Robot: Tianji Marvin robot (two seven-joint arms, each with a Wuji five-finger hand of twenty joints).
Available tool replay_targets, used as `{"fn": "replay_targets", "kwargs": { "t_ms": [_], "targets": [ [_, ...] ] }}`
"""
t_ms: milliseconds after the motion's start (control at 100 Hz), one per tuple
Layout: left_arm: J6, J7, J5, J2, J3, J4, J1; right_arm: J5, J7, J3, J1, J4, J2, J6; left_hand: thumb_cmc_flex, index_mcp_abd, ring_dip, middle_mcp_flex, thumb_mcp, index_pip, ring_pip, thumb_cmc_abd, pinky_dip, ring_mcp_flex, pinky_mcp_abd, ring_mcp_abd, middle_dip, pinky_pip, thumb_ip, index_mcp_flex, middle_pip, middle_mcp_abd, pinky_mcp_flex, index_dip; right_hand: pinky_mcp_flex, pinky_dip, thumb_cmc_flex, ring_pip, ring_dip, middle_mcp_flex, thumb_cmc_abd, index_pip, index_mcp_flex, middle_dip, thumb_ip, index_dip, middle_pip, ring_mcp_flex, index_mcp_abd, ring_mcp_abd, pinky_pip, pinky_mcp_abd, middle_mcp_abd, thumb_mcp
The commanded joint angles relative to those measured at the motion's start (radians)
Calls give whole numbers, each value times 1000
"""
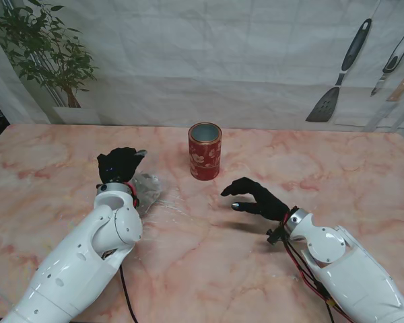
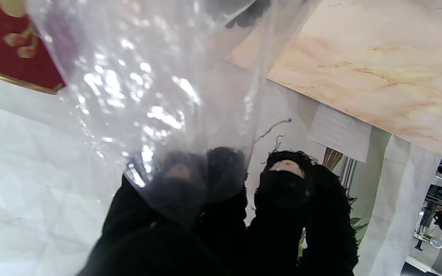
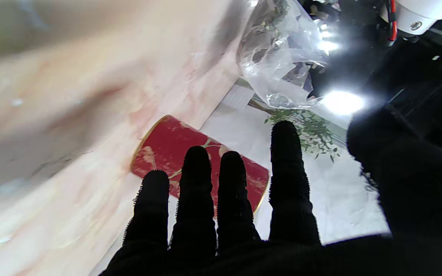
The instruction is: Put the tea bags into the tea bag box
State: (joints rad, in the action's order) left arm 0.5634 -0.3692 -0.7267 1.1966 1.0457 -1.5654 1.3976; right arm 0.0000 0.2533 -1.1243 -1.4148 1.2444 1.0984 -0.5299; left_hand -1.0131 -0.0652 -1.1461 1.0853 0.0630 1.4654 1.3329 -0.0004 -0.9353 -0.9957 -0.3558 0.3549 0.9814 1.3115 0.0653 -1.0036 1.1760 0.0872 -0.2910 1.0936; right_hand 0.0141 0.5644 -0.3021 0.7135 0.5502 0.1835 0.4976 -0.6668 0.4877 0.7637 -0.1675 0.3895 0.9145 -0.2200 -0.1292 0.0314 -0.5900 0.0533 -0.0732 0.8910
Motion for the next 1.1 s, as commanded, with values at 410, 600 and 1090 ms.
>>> {"fn": "replay_targets", "kwargs": {
  "t_ms": [410,600,1090],
  "targets": [
    [12,-57,13,36,-76,-135,68,150,120,140,162,-98,15,-47,-88,-55,38,71,-99,133,89,-23,-40,-64,27,64,-18,82,-44,-94,69,-88,-29,-11,2,15,-67,160,59,-38,21,-124,145,183,-31,-140,182,16,-98,-7,-106,-11,47,86],
    [10,-84,41,50,-100,-153,81,144,94,180,186,-113,25,-66,-81,-55,55,76,-114,133,92,-24,-37,-90,24,50,-27,98,-44,-94,66,-92,-58,-12,-2,14,-98,173,64,-29,27,-174,157,194,-71,-213,197,10,-117,-8,-120,-11,54,70],
    [-172,-213,86,69,-143,-174,181,184,58,205,206,-154,57,-48,-33,-42,214,56,-183,102,108,-33,62,-216,47,-46,-81,218,-45,-78,49,-97,-226,-11,-4,27,-137,254,100,25,32,-231,202,237,-106,-303,250,-7,-168,2,-183,-1,72,49]
  ]
}}
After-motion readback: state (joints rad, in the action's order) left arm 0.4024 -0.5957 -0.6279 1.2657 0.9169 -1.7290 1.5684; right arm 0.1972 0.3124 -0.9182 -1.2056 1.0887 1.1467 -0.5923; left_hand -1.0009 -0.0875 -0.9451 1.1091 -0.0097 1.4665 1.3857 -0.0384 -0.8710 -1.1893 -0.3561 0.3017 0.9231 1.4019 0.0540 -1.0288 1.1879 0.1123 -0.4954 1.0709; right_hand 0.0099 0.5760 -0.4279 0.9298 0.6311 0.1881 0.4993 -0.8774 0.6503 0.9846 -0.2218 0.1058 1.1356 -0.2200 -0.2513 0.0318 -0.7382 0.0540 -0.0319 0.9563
